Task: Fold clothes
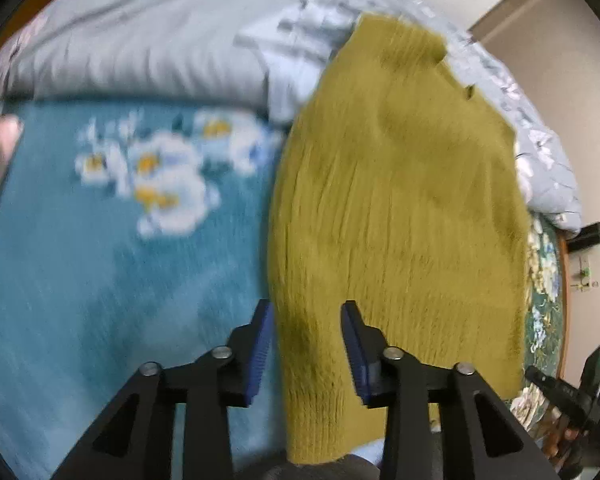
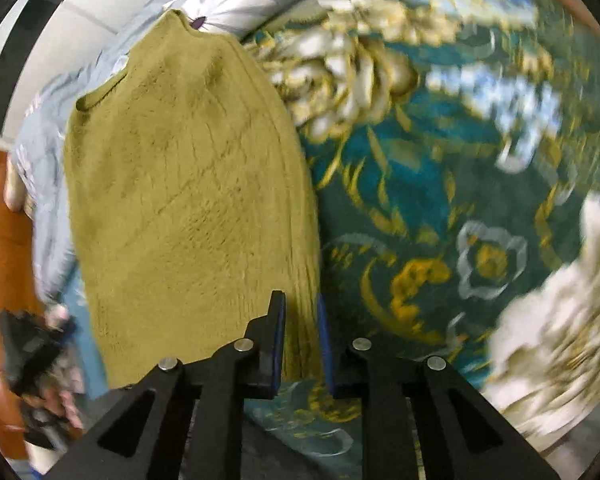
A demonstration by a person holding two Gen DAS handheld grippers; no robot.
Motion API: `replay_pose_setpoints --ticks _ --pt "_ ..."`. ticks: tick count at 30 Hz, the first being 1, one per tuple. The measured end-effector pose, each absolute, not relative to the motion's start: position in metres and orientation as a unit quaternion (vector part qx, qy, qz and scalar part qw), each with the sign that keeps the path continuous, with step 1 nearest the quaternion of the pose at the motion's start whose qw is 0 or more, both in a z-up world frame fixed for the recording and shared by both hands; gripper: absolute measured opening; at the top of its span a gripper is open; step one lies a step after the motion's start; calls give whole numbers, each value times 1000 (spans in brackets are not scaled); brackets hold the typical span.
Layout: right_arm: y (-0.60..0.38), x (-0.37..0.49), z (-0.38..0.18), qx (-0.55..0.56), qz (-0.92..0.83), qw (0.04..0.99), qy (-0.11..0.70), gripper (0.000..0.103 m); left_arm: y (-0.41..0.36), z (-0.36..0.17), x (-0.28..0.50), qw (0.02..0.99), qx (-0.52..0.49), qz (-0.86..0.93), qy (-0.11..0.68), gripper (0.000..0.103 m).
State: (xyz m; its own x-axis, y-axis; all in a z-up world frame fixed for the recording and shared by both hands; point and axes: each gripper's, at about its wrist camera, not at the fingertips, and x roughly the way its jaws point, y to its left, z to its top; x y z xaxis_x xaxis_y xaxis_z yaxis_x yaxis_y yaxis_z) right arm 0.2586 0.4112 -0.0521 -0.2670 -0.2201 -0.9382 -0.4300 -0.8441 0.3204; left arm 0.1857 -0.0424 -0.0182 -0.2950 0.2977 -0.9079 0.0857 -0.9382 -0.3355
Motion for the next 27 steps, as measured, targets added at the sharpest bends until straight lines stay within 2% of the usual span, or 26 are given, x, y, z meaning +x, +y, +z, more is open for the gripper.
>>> replay_pose_setpoints --ticks 4,6,10,12,18,23,27 --pt "409 221 -33 -598 768 64 218 19 -44 16 145 77 -551 823 -113 59" --pt "407 191 -21 -589 784 55 189 33 -45 28 106 83 -529 841 -83 60" --pt "398 132 4 -519 843 21 139 43 -34 28 30 112 -479 871 1 61" --pt "390 94 13 -502 859 -4 100 43 -19 22 -5 137 -473 869 43 62" --pt "379 -15 5 -508 861 -31 22 43 13 -2 -86 195 -485 847 93 63" --pt "382 -89 -16 -525 850 -43 -27 43 27 -21 -132 241 -495 829 97 63" --pt "387 -126 -32 -531 845 -52 -29 43 32 -31 -156 269 -508 813 92 66"
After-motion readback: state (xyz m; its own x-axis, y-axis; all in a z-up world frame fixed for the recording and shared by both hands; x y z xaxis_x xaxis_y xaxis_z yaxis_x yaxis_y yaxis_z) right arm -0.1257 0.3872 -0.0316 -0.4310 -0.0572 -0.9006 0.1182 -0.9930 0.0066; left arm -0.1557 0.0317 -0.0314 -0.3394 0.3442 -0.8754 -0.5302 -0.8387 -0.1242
